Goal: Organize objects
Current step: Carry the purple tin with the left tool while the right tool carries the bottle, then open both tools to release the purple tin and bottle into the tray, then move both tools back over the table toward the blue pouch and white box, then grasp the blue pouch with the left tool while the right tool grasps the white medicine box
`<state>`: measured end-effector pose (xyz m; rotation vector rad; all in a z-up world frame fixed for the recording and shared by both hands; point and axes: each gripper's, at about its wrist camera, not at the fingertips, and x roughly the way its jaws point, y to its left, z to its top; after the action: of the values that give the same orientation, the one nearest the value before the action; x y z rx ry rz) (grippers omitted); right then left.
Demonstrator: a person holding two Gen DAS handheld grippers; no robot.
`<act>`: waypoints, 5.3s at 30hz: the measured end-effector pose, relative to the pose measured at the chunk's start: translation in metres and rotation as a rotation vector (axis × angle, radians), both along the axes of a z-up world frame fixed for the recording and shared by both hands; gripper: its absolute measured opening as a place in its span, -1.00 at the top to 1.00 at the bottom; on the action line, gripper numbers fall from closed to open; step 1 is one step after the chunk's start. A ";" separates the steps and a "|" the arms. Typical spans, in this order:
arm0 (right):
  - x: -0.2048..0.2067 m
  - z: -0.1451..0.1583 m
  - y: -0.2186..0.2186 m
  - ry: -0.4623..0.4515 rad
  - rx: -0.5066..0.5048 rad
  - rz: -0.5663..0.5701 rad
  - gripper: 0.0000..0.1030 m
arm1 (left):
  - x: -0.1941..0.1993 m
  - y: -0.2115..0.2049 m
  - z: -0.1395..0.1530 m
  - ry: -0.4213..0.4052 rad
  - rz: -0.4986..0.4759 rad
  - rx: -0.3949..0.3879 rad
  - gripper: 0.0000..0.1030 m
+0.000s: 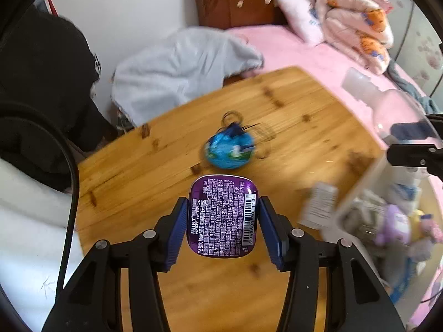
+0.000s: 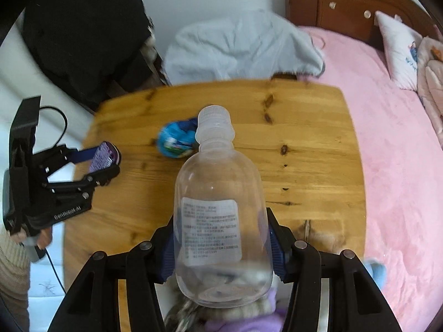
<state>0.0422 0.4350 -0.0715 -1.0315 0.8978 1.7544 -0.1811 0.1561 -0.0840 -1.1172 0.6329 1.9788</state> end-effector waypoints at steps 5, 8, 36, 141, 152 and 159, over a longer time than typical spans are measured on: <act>0.018 0.044 -0.051 0.083 0.071 0.044 -0.07 | 0.056 -0.016 0.042 0.019 -0.035 0.077 -0.05; 0.034 0.065 -0.088 0.121 0.112 0.037 -0.07 | 0.083 -0.017 0.058 0.015 -0.056 0.108 -0.06; 0.157 0.074 -0.268 0.251 0.325 -0.149 -0.08 | 0.215 0.003 0.072 -0.171 -0.078 0.316 -0.06; -0.104 -0.038 -0.012 -0.135 -0.139 0.464 -0.59 | -0.116 0.046 -0.086 -0.450 0.258 0.111 -0.20; -0.112 -0.090 -0.010 -0.274 -0.212 0.515 -0.59 | -0.129 0.052 -0.114 -0.541 0.296 0.141 -0.20; -0.124 -0.105 -0.023 -0.370 -0.210 0.611 -0.59 | -0.134 0.058 -0.120 -0.580 0.309 0.163 -0.21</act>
<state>-0.0822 0.4121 -0.1768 -1.8447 0.5677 1.8728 -0.3146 0.2143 -0.2037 -1.6618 -0.0072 1.7746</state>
